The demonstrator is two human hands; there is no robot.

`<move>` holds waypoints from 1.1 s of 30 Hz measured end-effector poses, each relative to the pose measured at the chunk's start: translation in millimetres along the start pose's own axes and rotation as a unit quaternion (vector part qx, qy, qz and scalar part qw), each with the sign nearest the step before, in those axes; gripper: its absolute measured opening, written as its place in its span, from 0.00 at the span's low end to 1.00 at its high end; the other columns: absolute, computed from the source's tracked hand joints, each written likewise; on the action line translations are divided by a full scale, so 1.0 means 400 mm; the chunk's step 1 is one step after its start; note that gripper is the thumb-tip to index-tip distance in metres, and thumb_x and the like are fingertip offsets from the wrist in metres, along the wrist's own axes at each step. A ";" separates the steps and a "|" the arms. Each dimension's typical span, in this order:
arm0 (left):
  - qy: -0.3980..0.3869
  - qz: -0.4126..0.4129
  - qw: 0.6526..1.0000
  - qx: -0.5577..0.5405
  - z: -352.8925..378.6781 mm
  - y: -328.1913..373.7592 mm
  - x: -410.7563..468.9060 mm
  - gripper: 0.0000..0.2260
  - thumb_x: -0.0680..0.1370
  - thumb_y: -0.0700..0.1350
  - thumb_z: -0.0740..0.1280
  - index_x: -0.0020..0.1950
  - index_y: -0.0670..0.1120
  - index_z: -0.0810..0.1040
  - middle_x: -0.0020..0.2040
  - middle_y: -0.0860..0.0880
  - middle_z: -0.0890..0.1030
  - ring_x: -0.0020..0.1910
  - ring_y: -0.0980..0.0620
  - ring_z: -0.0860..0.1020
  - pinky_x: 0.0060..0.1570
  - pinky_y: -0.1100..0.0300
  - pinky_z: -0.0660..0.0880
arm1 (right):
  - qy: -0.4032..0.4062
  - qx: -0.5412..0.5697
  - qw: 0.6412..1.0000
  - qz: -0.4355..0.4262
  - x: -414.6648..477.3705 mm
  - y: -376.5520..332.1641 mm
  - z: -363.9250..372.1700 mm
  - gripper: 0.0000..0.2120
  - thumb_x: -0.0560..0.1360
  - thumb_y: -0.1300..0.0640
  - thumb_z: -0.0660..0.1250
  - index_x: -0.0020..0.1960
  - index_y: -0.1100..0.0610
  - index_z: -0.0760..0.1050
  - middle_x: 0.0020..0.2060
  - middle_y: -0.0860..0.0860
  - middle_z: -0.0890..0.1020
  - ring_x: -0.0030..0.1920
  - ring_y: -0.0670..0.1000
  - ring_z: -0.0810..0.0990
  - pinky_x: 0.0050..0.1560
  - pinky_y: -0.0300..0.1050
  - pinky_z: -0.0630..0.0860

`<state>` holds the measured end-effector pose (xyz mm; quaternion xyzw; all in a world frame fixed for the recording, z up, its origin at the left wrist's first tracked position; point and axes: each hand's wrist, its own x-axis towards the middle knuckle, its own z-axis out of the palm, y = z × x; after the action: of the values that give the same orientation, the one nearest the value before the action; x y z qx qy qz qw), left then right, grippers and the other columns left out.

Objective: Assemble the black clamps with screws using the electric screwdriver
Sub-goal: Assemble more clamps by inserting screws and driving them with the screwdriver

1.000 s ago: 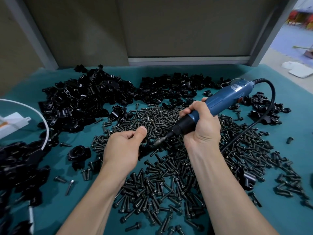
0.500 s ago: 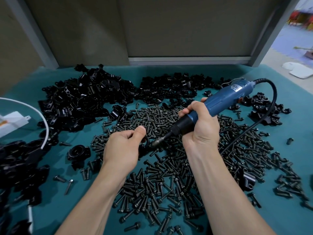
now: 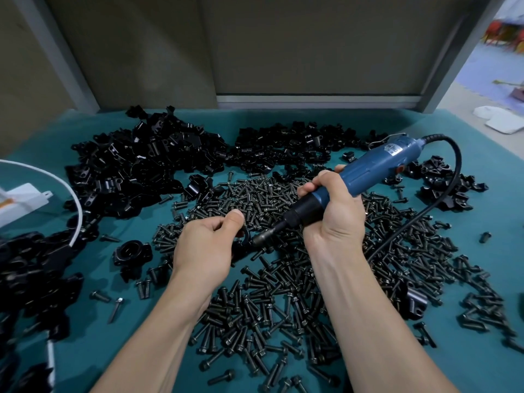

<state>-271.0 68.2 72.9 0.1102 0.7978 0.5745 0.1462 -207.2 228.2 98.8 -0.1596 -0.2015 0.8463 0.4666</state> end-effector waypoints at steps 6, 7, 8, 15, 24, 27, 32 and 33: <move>-0.004 -0.001 1.000 0.000 0.003 -0.002 -0.004 0.28 0.79 0.64 0.68 0.49 0.36 0.83 0.42 0.49 0.78 0.42 0.50 0.76 0.57 0.36 0.80 | 0.003 -0.008 1.000 -0.003 -0.004 0.000 0.000 0.19 0.73 0.77 0.64 0.55 0.57 0.69 0.33 0.54 0.77 0.28 0.51 0.75 0.32 0.45 0.76; -0.005 0.002 1.000 0.005 0.004 -0.003 -0.005 0.27 0.79 0.64 0.68 0.46 0.38 0.83 0.42 0.49 0.77 0.42 0.50 0.76 0.57 0.36 0.80 | 0.003 -0.010 1.000 -0.004 -0.005 0.000 -0.001 0.19 0.73 0.77 0.64 0.55 0.57 0.69 0.33 0.54 0.77 0.28 0.50 0.75 0.32 0.45 0.77; -0.006 0.004 1.000 0.010 0.005 -0.004 -0.007 0.26 0.79 0.64 0.67 0.44 0.40 0.83 0.42 0.49 0.77 0.42 0.50 0.76 0.56 0.36 0.80 | 0.002 -0.012 1.000 -0.005 -0.005 0.000 -0.002 0.19 0.73 0.77 0.64 0.55 0.57 0.69 0.33 0.54 0.77 0.28 0.50 0.75 0.33 0.45 0.77; 0.004 0.016 1.000 0.026 0.008 -0.007 0.005 0.31 0.79 0.66 0.66 0.47 0.35 0.81 0.37 0.35 0.81 0.36 0.50 0.74 0.53 0.36 0.81 | -0.008 -0.017 1.000 -0.011 -0.001 0.003 0.002 0.18 0.74 0.77 0.64 0.55 0.57 0.70 0.33 0.54 0.77 0.29 0.50 0.75 0.33 0.46 0.77; -0.025 -0.025 0.998 -0.046 0.007 -0.009 0.007 0.30 0.79 0.62 0.70 0.49 0.31 0.81 0.41 0.45 0.80 0.39 0.44 0.81 0.57 0.35 0.79 | -0.035 -0.011 0.999 0.000 -0.011 -0.014 0.015 0.18 0.75 0.76 0.64 0.56 0.56 0.71 0.34 0.53 0.77 0.29 0.50 0.75 0.33 0.45 0.77; -0.038 -0.032 0.997 -0.057 0.007 -0.009 0.007 0.32 0.79 0.62 0.70 0.49 0.29 0.80 0.42 0.45 0.78 0.40 0.47 0.78 0.57 0.37 0.80 | -0.037 -0.008 0.999 0.006 -0.010 -0.016 0.012 0.18 0.75 0.75 0.64 0.56 0.56 0.71 0.34 0.53 0.77 0.29 0.50 0.75 0.33 0.45 0.77; -0.067 -0.046 0.995 -0.055 0.007 -0.005 0.002 0.31 0.80 0.63 0.68 0.50 0.31 0.80 0.46 0.33 0.84 0.45 0.33 0.84 0.60 0.38 0.79 | -0.075 -0.015 0.997 0.019 0.000 -0.026 -0.001 0.21 0.72 0.73 0.66 0.61 0.56 0.74 0.34 0.53 0.77 0.30 0.49 0.75 0.35 0.44 0.77; -0.080 -0.045 0.995 -0.047 0.009 -0.001 0.000 0.31 0.80 0.64 0.67 0.49 0.32 0.81 0.48 0.34 0.84 0.47 0.33 0.84 0.60 0.38 0.78 | -0.080 -0.014 0.996 0.032 0.004 -0.033 -0.006 0.23 0.72 0.73 0.67 0.63 0.56 0.74 0.34 0.53 0.77 0.31 0.49 0.75 0.36 0.44 0.78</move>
<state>-269.9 71.1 71.4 0.1126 0.7596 0.5937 0.2405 -197.2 236.4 103.2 -0.1043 -0.2443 0.8682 0.4192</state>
